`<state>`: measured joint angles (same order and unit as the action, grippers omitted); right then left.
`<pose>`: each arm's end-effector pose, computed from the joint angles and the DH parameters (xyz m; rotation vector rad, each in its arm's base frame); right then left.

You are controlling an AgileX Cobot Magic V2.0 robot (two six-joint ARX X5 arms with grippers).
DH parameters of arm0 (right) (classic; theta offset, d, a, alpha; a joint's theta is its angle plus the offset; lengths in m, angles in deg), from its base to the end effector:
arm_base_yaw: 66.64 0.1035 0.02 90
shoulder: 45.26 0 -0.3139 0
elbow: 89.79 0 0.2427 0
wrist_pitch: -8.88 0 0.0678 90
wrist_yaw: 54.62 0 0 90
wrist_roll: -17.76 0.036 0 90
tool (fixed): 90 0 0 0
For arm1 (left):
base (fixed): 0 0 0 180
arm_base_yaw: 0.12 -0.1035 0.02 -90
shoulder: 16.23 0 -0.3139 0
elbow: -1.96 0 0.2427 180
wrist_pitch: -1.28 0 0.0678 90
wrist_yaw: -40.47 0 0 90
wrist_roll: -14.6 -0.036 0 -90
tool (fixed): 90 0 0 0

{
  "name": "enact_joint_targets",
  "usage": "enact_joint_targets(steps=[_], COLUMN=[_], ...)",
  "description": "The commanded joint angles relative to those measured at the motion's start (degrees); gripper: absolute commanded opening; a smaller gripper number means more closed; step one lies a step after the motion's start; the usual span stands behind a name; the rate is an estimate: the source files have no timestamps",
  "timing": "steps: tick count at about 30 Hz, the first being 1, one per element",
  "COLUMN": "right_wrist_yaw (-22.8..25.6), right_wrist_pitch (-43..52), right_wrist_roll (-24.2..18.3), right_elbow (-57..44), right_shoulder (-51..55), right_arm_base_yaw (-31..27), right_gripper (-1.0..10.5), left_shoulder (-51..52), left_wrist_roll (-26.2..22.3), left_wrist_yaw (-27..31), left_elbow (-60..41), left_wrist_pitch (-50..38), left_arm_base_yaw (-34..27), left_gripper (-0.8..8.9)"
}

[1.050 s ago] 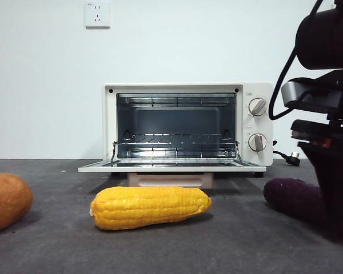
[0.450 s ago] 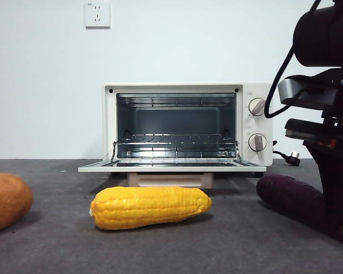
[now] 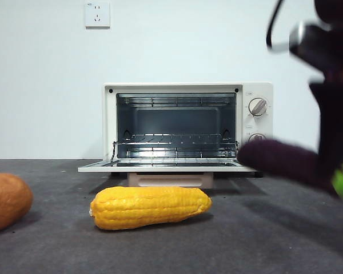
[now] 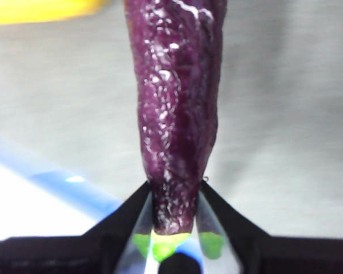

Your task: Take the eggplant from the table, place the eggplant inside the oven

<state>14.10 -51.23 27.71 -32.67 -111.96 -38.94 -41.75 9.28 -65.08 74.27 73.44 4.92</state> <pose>0.1447 0.0907 0.2564 0.0720 1.3080 0.6333 -0.0053 -0.0092 0.3717 0.0496 0.4264 -0.3737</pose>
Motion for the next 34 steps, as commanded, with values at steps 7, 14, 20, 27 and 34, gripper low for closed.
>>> enact_joint_targets(steps=[7,14,20,27,34], right_wrist_yaw=[-4.7,-7.6,-8.4,-9.4,-10.2], right_wrist_pitch=[5.6,7.4,8.1,8.1,8.2], right_wrist_roll=[2.1,2.4,3.6,8.3,14.4], right_elbow=[9.0,18.9,29.7,42.5,51.5], right_shoulder=[-0.5,-13.2,-25.8,-37.7,-45.8], right_arm_base_yaw=[0.1,0.1,-0.1,-1.1,-2.9], right_gripper=[-0.1,-0.1,-0.1,-0.1,-0.1], left_shoulder=[0.3,0.3,0.3,0.3,0.3], left_wrist_roll=[-0.2,-0.2,-0.2,-0.2,-0.2], left_wrist_yaw=[0.2,0.2,0.2,0.2,0.2], left_elbow=[-0.5,-0.5,-0.5,-0.5,-0.5], left_wrist_pitch=[-0.2,-0.2,0.0,0.0,0.0], left_arm_base_yaw=[-0.1,-0.1,-0.1,-0.1,-0.1], left_gripper=[-0.06,-0.06,-0.06,-0.06,-0.06])
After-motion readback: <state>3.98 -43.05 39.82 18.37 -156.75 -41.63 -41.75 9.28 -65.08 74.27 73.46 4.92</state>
